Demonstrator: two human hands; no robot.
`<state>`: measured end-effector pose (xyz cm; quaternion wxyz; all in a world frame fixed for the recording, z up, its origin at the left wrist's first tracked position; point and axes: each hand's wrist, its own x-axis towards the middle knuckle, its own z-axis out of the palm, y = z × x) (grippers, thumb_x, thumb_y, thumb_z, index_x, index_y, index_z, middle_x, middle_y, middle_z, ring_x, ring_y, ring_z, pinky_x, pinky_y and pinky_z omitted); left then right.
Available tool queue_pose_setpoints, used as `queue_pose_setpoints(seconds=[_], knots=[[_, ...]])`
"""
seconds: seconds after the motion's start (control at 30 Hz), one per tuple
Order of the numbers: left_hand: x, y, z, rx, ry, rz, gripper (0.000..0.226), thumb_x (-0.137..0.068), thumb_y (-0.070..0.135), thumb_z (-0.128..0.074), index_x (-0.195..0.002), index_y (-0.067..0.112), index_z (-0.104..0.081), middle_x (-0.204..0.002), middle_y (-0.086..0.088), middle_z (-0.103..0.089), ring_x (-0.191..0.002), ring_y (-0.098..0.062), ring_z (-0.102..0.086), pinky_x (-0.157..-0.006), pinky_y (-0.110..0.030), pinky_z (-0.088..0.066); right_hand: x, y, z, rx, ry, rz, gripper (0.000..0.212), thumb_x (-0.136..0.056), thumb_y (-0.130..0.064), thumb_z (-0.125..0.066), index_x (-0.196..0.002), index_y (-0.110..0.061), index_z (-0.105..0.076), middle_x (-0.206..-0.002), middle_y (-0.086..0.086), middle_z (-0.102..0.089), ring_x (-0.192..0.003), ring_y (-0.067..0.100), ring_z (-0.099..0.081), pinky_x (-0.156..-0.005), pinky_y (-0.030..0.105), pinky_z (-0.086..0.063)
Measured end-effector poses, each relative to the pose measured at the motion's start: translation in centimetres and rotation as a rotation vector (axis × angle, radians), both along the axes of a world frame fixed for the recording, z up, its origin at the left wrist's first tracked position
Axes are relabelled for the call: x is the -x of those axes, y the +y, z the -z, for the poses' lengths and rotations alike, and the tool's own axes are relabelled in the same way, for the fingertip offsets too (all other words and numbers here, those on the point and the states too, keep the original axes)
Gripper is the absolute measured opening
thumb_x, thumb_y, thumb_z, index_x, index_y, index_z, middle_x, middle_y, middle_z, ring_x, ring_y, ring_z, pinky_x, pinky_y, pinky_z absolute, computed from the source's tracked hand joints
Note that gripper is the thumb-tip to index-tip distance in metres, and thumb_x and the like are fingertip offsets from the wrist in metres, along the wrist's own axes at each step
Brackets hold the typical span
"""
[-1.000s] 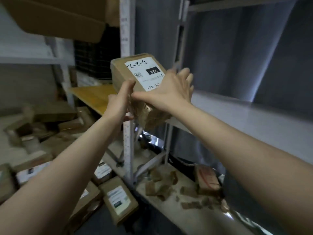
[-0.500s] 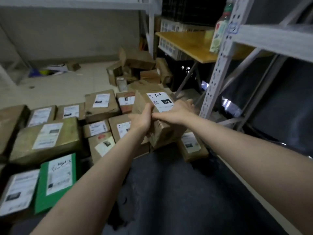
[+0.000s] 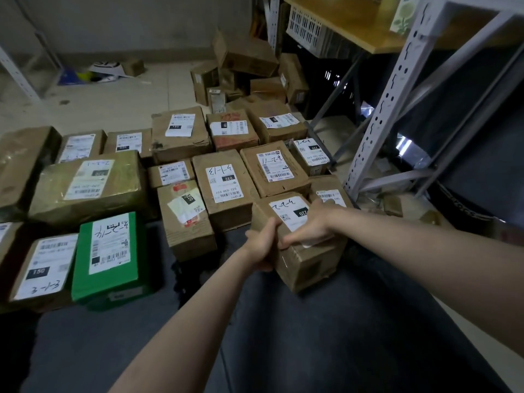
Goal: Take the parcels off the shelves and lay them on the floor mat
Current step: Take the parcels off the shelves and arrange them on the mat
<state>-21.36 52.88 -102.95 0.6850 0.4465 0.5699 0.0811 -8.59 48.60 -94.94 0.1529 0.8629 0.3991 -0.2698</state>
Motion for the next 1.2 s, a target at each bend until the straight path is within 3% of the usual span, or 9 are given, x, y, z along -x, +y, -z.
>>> queue_pose_setpoints(seconds=[0.27,0.43,0.5,0.63,0.77,0.87,1.0,1.1,1.2], knots=[[0.4,-0.6,2.4,-0.019,0.005,0.023,0.077,-0.090,0.054,-0.055,-0.146,0.015,-0.021,-0.130,-0.010,-0.051,-0.109,-0.035,-0.060,-0.060,-0.035,-0.053,0.6,-0.2,2.5,0.093,-0.036,-0.040,0.155,-0.038,-0.088,-0.071,-0.156,-0.010,-0.007,-0.151,0.019,-0.030,-0.137,0.038,-0.038,-0.105,0.043,-0.043],[0.4,-0.6,3.4,-0.125,-0.024,-0.036,0.079,-0.084,0.053,-0.060,-0.150,0.028,-0.026,-0.133,-0.006,-0.057,-0.112,-0.033,-0.061,-0.092,-0.049,-0.055,1.1,0.1,3.8,-0.004,-0.060,-0.069,0.140,-0.052,-0.088,-0.064,-0.155,-0.012,-0.006,-0.146,0.020,-0.033,-0.132,0.037,-0.044,-0.100,0.042,-0.043],[0.5,-0.7,3.4,-0.162,-0.016,-0.024,0.086,-0.075,0.059,-0.059,-0.151,0.032,-0.029,-0.135,-0.004,-0.058,-0.114,-0.031,-0.061,-0.095,-0.049,-0.053,1.0,0.2,4.2,-0.025,-0.068,-0.075,0.134,-0.056,-0.088,-0.061,-0.154,-0.014,-0.007,-0.142,0.020,-0.035,-0.129,0.037,-0.046,-0.095,0.042,-0.044],[0.0,-0.9,3.8,-0.204,0.001,0.037,0.067,-0.087,0.053,-0.057,-0.148,0.032,-0.036,-0.129,-0.007,-0.063,-0.108,-0.032,-0.064,-0.073,-0.034,-0.057,0.1,0.1,4.7,-0.041,-0.086,-0.067,0.132,-0.055,-0.090,-0.059,-0.153,-0.018,-0.006,-0.138,0.021,-0.035,-0.125,0.037,-0.048,-0.089,0.040,-0.044],[-1.1,-1.2,3.9,-0.222,-0.023,0.088,0.065,-0.091,0.046,-0.056,-0.150,0.030,-0.034,-0.131,-0.009,-0.061,-0.107,-0.029,-0.063,-0.066,-0.029,-0.054,-1.1,-0.3,5.1,-0.072,-0.085,-0.037,0.130,-0.060,-0.088,-0.059,-0.153,-0.017,-0.004,-0.136,0.022,-0.035,-0.120,0.036,-0.051,-0.084,0.039,-0.043],[-1.7,-1.5,3.7,-0.205,-0.050,0.117,0.060,-0.092,0.043,-0.054,-0.148,0.028,-0.038,-0.131,-0.011,-0.061,-0.110,-0.031,-0.062,-0.068,-0.030,-0.052,-1.9,-0.6,5.4,-0.053,-0.081,-0.030,0.130,-0.061,-0.089,-0.058,-0.154,-0.018,0.000,-0.142,0.024,-0.034,-0.124,0.039,-0.049,-0.093,0.042,-0.045],[-2.1,-1.7,3.7,-0.173,-0.071,0.163,0.041,-0.096,0.035,-0.049,-0.135,0.023,-0.048,-0.121,-0.011,-0.063,-0.102,-0.032,-0.062,-0.067,-0.032,-0.050,-2.3,-1.2,6.1,-0.050,-0.070,-0.069,0.116,-0.066,-0.082,-0.062,-0.149,-0.017,-0.014,-0.139,0.019,-0.039,-0.120,0.037,-0.051,-0.081,0.038,-0.042],[-2.3,-2.0,3.6,-0.161,-0.066,0.204,0.034,-0.096,0.036,-0.052,-0.129,0.027,-0.048,-0.116,-0.007,-0.063,-0.102,-0.029,-0.062,-0.071,-0.034,-0.053,-2.3,-1.2,6.5,0.000,-0.064,-0.145,0.110,-0.069,-0.076,-0.063,-0.149,-0.017,-0.015,-0.139,0.019,-0.039,-0.121,0.035,-0.051,-0.081,0.039,-0.040],[-2.3,-2.1,3.6,-0.182,-0.038,0.246,0.043,-0.094,0.035,-0.056,-0.134,0.028,-0.044,-0.123,-0.008,-0.062,-0.106,-0.030,-0.062,-0.076,-0.038,-0.055,-2.3,-1.0,6.5,0.025,-0.070,-0.178,0.110,-0.067,-0.072,-0.069,-0.147,-0.018,-0.017,-0.141,0.020,-0.034,-0.121,0.036,-0.051,-0.081,0.038,-0.042]])
